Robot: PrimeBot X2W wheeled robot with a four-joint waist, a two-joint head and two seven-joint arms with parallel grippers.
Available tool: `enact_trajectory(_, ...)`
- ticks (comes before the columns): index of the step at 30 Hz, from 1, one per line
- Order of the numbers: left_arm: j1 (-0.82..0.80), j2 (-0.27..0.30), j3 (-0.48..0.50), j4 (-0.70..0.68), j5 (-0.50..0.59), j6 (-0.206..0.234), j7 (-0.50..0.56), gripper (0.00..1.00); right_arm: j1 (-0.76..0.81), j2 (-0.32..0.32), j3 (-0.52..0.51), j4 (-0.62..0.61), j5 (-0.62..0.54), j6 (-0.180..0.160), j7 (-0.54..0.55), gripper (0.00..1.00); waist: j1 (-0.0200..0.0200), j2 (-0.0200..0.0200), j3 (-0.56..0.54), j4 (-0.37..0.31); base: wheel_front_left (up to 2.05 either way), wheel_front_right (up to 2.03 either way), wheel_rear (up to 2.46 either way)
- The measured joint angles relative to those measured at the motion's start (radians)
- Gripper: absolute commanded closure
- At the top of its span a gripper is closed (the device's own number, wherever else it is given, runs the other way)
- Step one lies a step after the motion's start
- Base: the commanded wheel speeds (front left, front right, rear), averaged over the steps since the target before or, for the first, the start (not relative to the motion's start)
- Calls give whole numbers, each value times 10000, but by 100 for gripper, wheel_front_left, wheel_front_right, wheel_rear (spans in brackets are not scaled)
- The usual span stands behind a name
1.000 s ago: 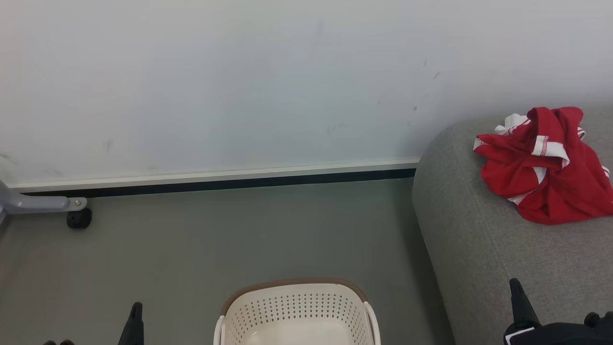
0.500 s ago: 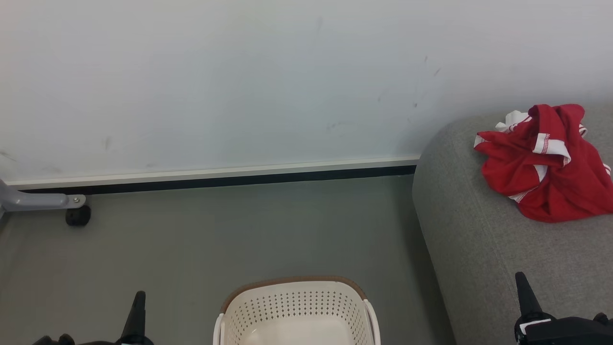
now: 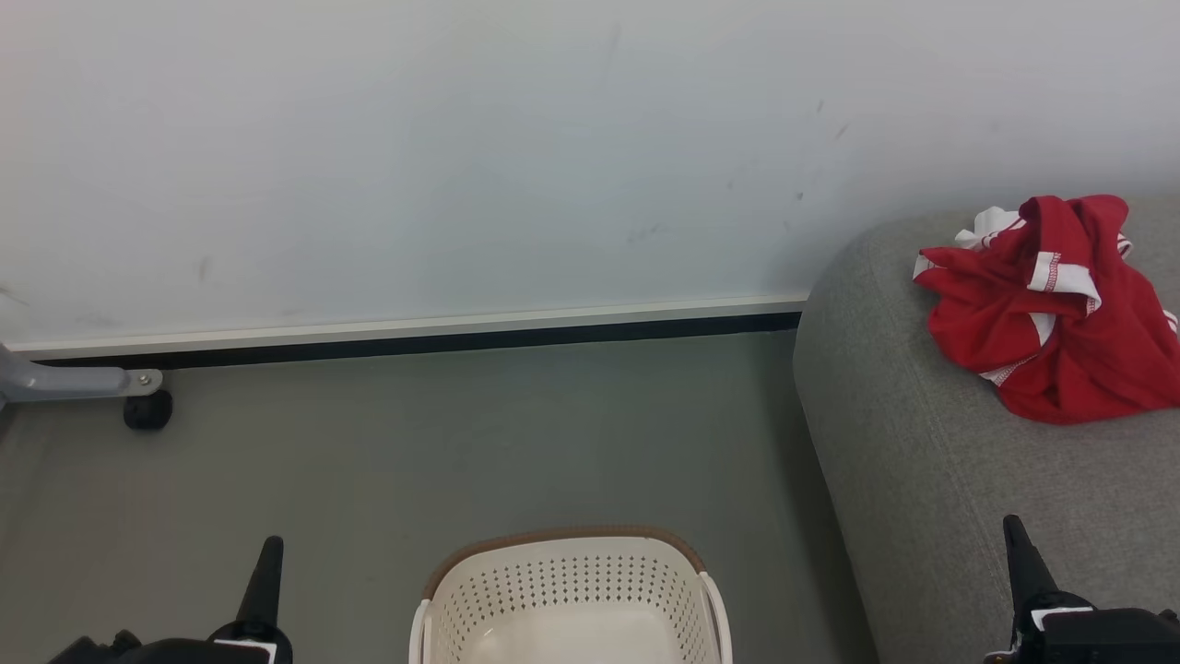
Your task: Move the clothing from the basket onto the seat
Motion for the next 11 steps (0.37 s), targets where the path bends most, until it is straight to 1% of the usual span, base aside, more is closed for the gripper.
enact_trajectory(1,-48,-27,36,25,-174,-2,73,100,-2,35,-79,35,251,58,82,100,0,0,13,-2,0,0,0)
enact_trajectory(3,-80,-48,58,35,-337,-6,90,100,-11,54,-115,50,357,65,88,100,0,0,19,-2,0,0,0)
enact_trajectory(7,-207,-117,146,77,-729,-171,211,100,-84,107,-272,100,828,155,211,100,0,0,45,-5,0,0,0)
enact_trajectory(11,-305,-167,226,128,-1210,-242,347,100,-201,148,-430,142,1271,257,353,100,0,0,71,-7,0,0,0)
